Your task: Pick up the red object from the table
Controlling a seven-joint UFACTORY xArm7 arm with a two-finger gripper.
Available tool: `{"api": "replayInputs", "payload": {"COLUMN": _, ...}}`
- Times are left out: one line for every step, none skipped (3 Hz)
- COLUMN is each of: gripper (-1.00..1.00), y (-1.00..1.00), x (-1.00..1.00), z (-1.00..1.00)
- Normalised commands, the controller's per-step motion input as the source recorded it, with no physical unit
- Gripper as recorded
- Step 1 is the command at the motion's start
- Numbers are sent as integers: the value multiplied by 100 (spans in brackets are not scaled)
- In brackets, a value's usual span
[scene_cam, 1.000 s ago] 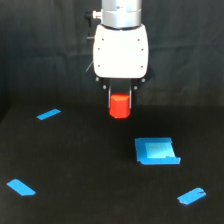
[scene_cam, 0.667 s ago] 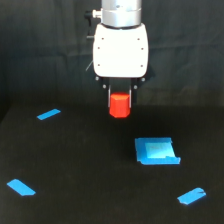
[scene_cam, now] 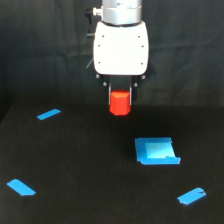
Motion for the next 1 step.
{"api": "replayInputs", "payload": {"gripper": -90, "y": 2, "x": 11, "z": 6}}
